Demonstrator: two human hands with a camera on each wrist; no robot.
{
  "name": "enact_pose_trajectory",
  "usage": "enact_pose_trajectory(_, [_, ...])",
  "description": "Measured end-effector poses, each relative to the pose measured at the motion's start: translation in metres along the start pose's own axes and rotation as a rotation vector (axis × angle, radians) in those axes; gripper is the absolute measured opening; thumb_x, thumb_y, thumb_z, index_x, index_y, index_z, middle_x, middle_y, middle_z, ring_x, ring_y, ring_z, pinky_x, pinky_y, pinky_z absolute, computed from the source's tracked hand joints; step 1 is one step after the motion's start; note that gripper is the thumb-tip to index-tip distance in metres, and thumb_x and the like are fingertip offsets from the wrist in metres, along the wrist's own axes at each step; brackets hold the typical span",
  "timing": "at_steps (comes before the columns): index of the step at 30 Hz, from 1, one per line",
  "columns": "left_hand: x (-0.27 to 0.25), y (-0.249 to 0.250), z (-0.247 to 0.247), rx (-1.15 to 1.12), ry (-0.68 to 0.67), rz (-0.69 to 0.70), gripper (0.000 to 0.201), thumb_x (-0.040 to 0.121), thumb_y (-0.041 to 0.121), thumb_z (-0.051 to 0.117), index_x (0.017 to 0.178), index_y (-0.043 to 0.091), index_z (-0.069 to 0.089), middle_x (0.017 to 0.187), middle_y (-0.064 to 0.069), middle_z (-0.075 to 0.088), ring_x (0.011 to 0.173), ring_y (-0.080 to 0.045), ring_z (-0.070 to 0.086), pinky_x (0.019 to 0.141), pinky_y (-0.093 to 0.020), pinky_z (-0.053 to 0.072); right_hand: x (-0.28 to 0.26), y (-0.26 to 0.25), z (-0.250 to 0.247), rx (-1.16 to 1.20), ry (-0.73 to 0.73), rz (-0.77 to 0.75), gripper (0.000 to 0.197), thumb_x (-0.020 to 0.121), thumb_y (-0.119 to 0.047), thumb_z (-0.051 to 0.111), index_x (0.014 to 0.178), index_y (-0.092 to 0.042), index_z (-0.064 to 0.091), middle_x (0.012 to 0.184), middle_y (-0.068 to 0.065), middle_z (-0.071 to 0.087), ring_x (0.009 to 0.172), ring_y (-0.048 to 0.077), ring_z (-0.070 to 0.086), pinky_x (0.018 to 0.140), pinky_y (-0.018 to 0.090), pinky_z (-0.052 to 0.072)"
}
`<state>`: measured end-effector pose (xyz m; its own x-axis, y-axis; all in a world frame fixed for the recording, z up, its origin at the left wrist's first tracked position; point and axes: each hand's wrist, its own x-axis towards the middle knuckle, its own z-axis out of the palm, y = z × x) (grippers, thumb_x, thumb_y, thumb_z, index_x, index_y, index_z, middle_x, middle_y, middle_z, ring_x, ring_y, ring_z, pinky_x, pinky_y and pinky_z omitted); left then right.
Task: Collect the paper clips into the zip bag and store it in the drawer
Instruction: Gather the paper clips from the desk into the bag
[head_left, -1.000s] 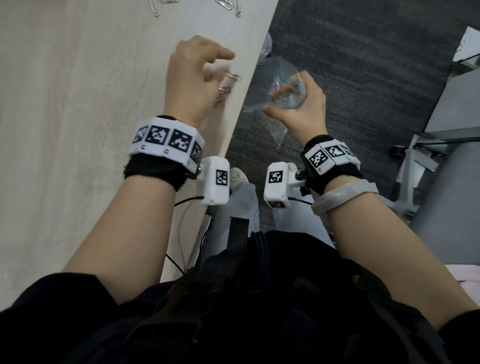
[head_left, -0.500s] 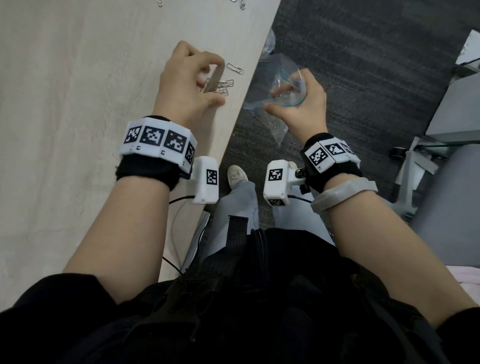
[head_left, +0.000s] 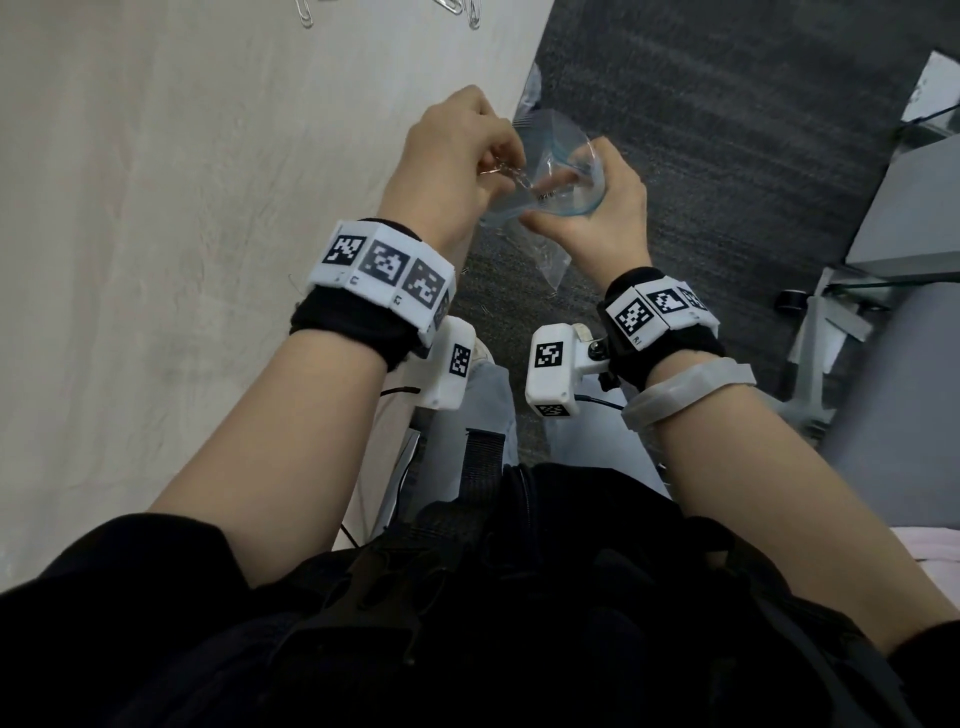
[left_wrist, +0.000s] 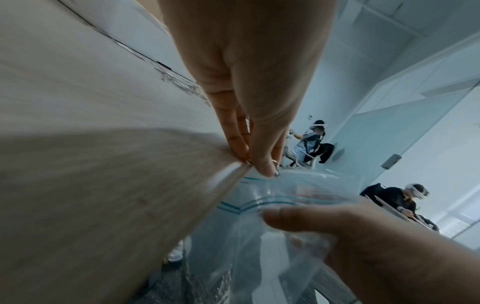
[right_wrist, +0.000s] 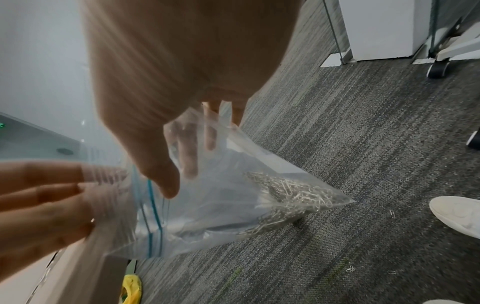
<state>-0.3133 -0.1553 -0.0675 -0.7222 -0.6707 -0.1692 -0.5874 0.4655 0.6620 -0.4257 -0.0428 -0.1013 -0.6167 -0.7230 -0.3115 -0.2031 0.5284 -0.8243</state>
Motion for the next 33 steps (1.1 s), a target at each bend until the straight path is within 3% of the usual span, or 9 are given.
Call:
enact_pose_trajectory(2, [0.002,0.006,0.004,-0.057,-0.023,0.018,0.019,0.072,0.008,0.075,0.091,0.010,0.071,0.098,-0.011,0.059,0.078,-0.011,0.052,0.072,-0.025,0.050,0.000,-0.002,-0.001,-0.002,-0.002,0.000,0.041,0.053,-0.046,0.073,0.080,-0.024,0.052,0.088,0.009,0.070,0.089,0.028,0.064,0.078,0.044,0.052])
enact_pose_trajectory(4, [0.001,0.010,0.003,-0.202,0.002,0.003,0.020,0.069,0.000,0.072,0.088,0.008,0.072,0.093,-0.006,0.058,0.073,-0.010,0.056,0.066,-0.018,0.049,0.000,-0.001,-0.002,0.008,0.005,0.003,0.042,0.053,-0.044,0.073,0.081,-0.019,0.054,0.087,0.010,0.071,0.088,0.028,0.064,0.078,0.045,0.052])
enact_pose_trajectory(6, [0.002,0.007,-0.001,-0.293,0.101,-0.020,0.023,0.070,-0.005,0.063,0.086,0.009,0.071,0.093,-0.001,0.058,0.074,-0.010,0.062,0.062,-0.013,0.048,0.003,0.001,-0.002,0.011,0.010,0.009,0.042,0.054,-0.042,0.074,0.082,-0.016,0.056,0.086,0.009,0.071,0.089,0.029,0.064,0.079,0.047,0.051])
enact_pose_trajectory(8, [0.006,-0.001,-0.009,-0.309,0.225,-0.052,0.026,0.072,-0.005,0.057,0.085,0.012,0.071,0.093,0.002,0.060,0.077,-0.010,0.064,0.062,-0.013,0.049,0.005,0.000,-0.002,0.000,0.011,0.014,0.035,0.054,-0.041,0.075,0.076,-0.029,0.050,0.086,0.008,0.071,0.090,0.029,0.064,0.081,0.046,0.051])
enact_pose_trajectory(13, [0.019,-0.023,-0.028,-0.245,0.432,-0.156,0.030,0.074,-0.004,0.053,0.089,0.015,0.071,0.096,0.008,0.054,0.090,0.000,0.055,0.072,-0.008,0.047,0.011,-0.005,-0.004,0.015,0.021,0.004,0.035,0.056,-0.042,0.074,0.073,-0.036,0.044,0.088,0.007,0.071,0.094,0.029,0.063,0.086,0.045,0.050])
enact_pose_trajectory(17, [0.027,-0.039,-0.036,-0.265,0.501,-0.221,0.029,0.075,0.009,0.056,0.102,0.013,0.066,0.112,-0.001,0.046,0.113,-0.015,0.050,0.096,-0.017,0.044,0.022,-0.005,-0.006,0.022,0.032,0.008,0.037,0.055,-0.042,0.077,0.074,-0.036,0.045,0.088,0.007,0.071,0.093,0.030,0.064,0.085,0.049,0.051])
enact_pose_trajectory(20, [0.036,-0.048,-0.042,-0.169,0.533,-0.308,0.039,0.076,0.010,0.054,0.114,0.012,0.060,0.129,-0.009,0.041,0.124,-0.022,0.043,0.102,-0.011,0.035,0.032,-0.004,-0.009,0.011,0.026,0.026,0.041,0.054,-0.045,0.077,0.075,-0.035,0.044,0.090,0.009,0.070,0.096,0.030,0.063,0.086,0.049,0.050])
enact_pose_trajectory(25, [0.049,-0.064,-0.056,-0.079,0.494,-0.437,0.059,0.081,0.022,0.049,0.137,0.007,0.038,0.150,-0.019,0.020,0.143,-0.033,0.014,0.119,-0.037,0.016,0.054,-0.008,-0.009,0.009,0.022,0.058,0.041,0.052,-0.041,0.079,0.073,-0.039,0.044,0.090,0.008,0.069,0.094,0.031,0.063,0.083,0.052,0.051])
enact_pose_trajectory(33, [0.072,-0.091,-0.086,0.173,0.395,-0.642,0.066,0.094,0.035,0.044,0.148,0.011,0.014,0.155,-0.022,-0.003,0.144,-0.035,-0.004,0.116,-0.044,0.003,0.077,-0.026,-0.003,0.010,0.002,0.050,0.035,0.051,-0.045,0.070,0.072,-0.035,0.043,0.088,0.009,0.069,0.091,0.031,0.062,0.082,0.049,0.050])
